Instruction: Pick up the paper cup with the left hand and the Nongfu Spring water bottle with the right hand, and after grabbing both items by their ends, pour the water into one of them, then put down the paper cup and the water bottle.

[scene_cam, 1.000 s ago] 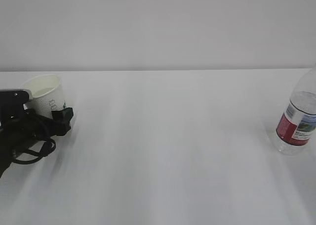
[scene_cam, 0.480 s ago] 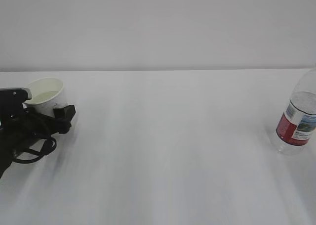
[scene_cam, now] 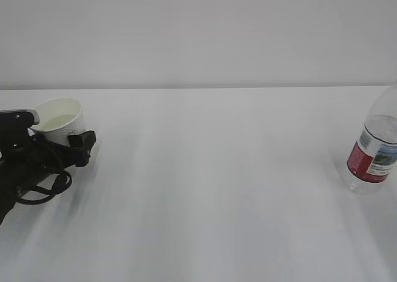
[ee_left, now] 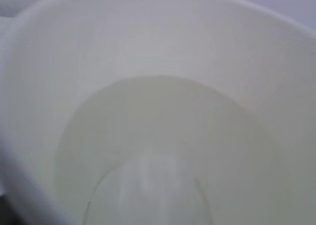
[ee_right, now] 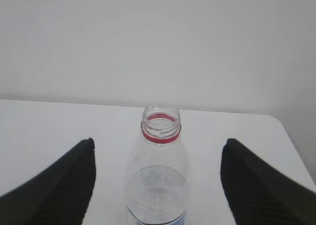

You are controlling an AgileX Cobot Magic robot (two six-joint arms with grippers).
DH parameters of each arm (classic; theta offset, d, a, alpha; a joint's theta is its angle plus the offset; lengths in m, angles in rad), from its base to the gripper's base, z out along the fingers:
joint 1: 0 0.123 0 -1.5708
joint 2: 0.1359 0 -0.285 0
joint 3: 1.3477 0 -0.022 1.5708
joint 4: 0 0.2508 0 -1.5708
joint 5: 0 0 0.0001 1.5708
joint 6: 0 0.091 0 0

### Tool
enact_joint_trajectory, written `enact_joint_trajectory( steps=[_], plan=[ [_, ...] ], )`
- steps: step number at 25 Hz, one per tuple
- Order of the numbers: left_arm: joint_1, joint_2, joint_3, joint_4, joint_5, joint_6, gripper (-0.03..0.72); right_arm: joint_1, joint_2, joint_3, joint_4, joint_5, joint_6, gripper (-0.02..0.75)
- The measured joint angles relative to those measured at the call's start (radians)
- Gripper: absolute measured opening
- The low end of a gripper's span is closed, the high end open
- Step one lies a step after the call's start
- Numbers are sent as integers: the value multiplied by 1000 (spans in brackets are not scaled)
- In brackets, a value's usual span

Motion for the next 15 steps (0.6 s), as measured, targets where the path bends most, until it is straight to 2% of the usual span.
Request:
enact_joint_trajectory(
  steps=[15],
  plan=[
    [0,0,53,0,-8,-3,686,0,0,0,0,0,0,593]
  ],
)
